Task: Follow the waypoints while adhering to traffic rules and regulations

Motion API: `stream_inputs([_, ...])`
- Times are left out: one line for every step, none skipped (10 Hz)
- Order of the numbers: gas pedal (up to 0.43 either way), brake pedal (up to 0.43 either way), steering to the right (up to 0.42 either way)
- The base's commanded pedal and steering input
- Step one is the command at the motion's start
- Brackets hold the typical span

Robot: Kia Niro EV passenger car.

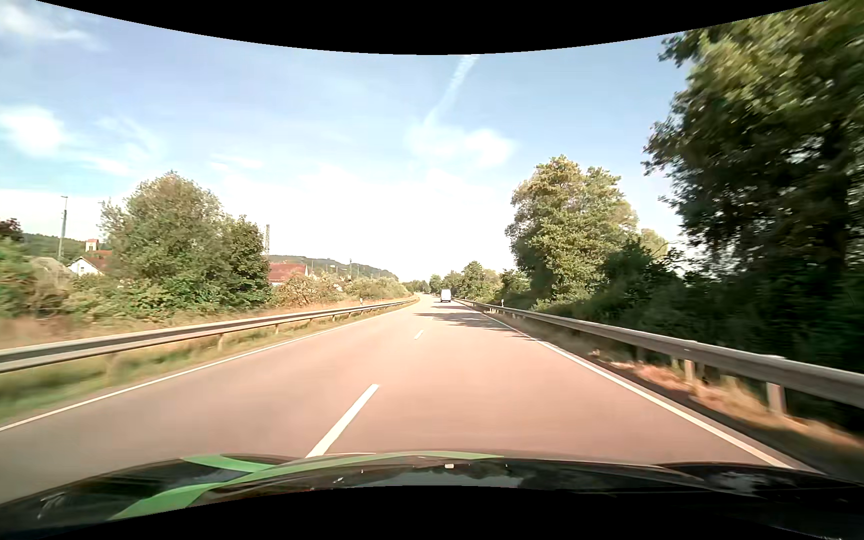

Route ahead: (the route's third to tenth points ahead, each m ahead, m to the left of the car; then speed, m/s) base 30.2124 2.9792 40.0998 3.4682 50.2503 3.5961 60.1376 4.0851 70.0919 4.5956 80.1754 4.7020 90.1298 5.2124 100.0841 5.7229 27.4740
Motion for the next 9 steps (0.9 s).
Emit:
stream_inputs([0.248, 0.000, -0.003])
stream_inputs([0.248, 0.000, -0.004])
stream_inputs([0.260, 0.000, -0.003])
stream_inputs([0.280, 0.000, -0.004])
stream_inputs([0.287, 0.000, -0.004])
stream_inputs([0.287, 0.000, -0.003])
stream_inputs([0.287, 0.000, -0.004])
stream_inputs([0.268, 0.000, -0.004])
stream_inputs([0.248, 0.000, -0.004])
